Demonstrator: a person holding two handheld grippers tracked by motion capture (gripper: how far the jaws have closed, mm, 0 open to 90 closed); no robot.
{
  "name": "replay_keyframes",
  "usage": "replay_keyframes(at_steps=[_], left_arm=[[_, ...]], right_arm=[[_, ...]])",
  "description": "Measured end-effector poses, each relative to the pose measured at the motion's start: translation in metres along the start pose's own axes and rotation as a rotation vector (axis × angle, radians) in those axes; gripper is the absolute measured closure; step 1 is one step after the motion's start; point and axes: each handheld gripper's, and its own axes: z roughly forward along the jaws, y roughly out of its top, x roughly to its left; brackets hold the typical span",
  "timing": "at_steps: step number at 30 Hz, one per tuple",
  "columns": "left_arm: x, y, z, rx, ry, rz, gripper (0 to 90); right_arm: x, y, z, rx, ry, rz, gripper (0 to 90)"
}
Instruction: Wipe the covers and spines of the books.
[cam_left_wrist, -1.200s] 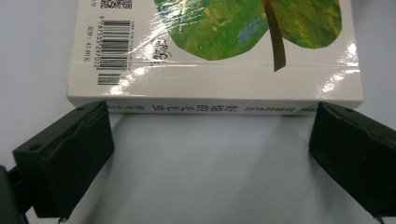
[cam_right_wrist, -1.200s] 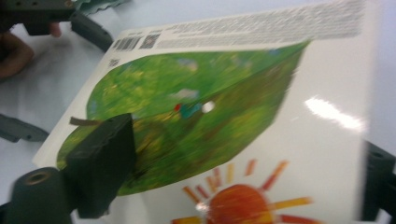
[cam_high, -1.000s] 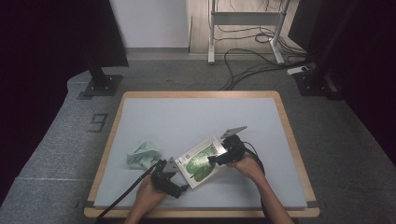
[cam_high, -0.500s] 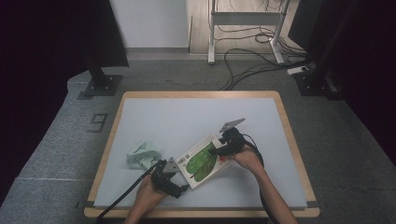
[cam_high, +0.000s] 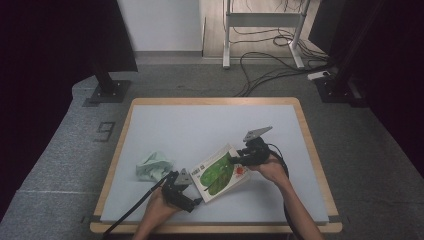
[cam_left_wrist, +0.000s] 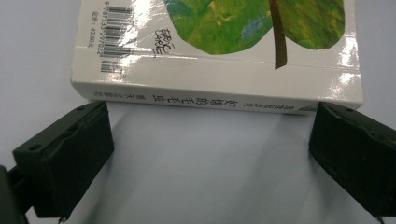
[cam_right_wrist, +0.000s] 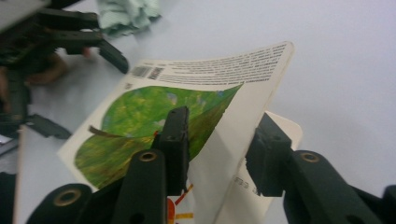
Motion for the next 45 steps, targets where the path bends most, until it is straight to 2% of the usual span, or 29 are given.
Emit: replay_keyframes(at_steps=[6, 11, 16, 20, 24, 26, 29, 37, 40, 45], left_arm=[[0.0, 0.0, 0.0, 0.0, 0.0, -0.001, 0.0], [0.0, 0.0, -0.001, 0.001, -0.003, -0.008, 0.3], [0.006, 0.003, -0.004, 0.003, -0.042, -0.049, 1.0], [0.009, 0.005, -0.005, -0.003, -0.076, -0.071, 2.0], [0.009, 0.011, -0.004, 0.0, -0.083, -0.063, 2.5], [0.008, 0.014, -0.002, 0.01, -0.085, -0.056, 2.7], [0.01, 0.018, 0.001, -0.001, -0.124, -0.07, 2.4], [0.011, 0.024, 0.005, -0.006, -0.145, -0.064, 1.6], [0.011, 0.026, 0.01, -0.02, -0.179, -0.078, 1.5], [0.011, 0.028, 0.012, -0.032, -0.183, -0.079, 2.9]], right_arm=[[0.0, -0.001, -0.004, 0.005, 0.025, -0.011, 64.8], [0.003, -0.003, -0.01, -0.021, 0.048, -0.062, 67.9], [0.008, -0.005, -0.014, -0.034, 0.044, -0.105, 69.4], [0.009, -0.007, -0.018, -0.053, 0.058, -0.126, 70.2], [0.011, -0.01, -0.023, -0.068, 0.071, -0.147, 70.9], [0.012, -0.01, -0.025, -0.069, 0.074, -0.151, 71.2], [0.014, -0.012, -0.028, -0.071, 0.077, -0.157, 71.5], [0.015, -0.018, -0.033, -0.083, 0.082, -0.151, 71.6], [0.014, -0.022, -0.035, -0.089, 0.09, -0.147, 72.1], [0.013, -0.026, -0.037, -0.084, 0.095, -0.132, 72.1]])
